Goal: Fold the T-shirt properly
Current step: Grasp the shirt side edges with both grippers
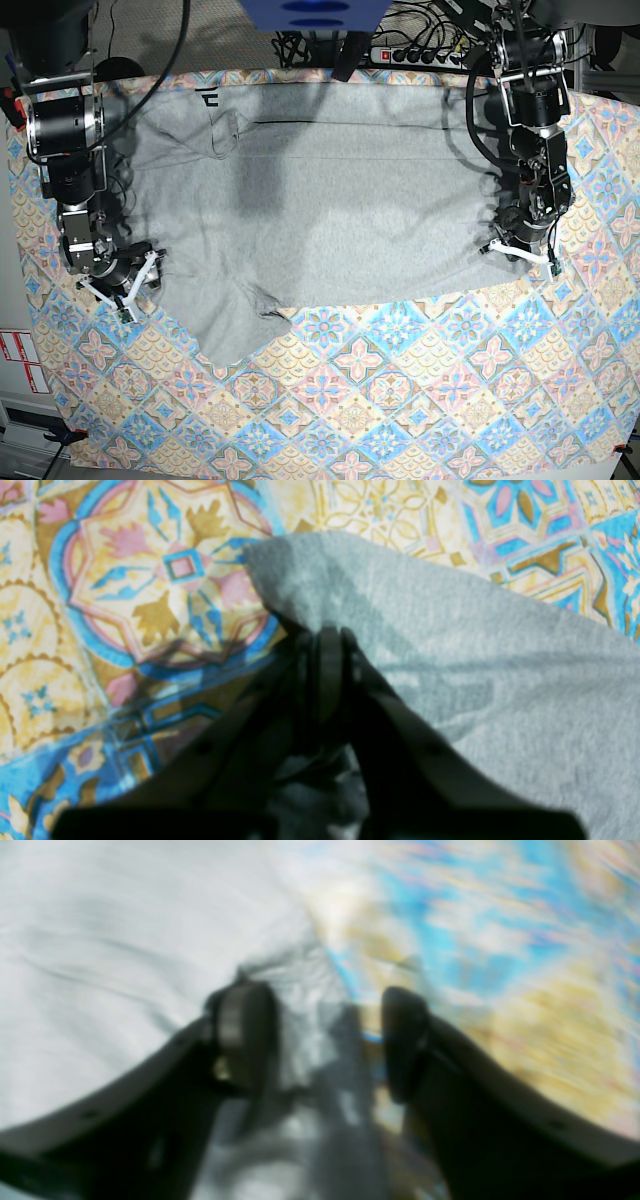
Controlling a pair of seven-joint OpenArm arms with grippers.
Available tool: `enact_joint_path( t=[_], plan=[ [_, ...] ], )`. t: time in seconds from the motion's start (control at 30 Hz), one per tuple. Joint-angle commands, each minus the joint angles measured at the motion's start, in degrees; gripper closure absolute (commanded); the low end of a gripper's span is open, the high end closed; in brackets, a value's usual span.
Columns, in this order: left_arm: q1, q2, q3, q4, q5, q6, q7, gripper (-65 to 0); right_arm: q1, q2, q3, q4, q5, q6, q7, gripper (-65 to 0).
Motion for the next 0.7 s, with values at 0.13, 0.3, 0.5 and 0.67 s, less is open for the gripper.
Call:
enact_joint_path(
  t=[0.13, 0.3, 0.5, 0.67],
  plan=[
    [-0.6, -0.7, -0.2, 0.6, 0.3, 0.4, 0.4, 0.0, -1.2, 0.4, 3.7, 0.3, 4.5, 7.9, -0.4, -14.2],
    [-0.6, -0.6, -0.1, 0.6, 0.3, 0.4, 0.4, 0.0, -1.2, 0.4, 4.0, 0.3, 4.6, 8.2, -0.4, -6.7],
    [-0.6, -0.6, -0.2, 0.6, 0.3, 0.4, 0.4, 0.0, -1.2, 0.5, 6.9, 0.8, 4.7, 8.3, -0.1, -0.1],
    [0.0, -0.6, -0.3, 0.7, 0.3, 0.4, 0.4, 0.0, -1.4, 0.5, 11.9, 3.8, 4.7, 8.4, -0.4, -0.5]
  ],
)
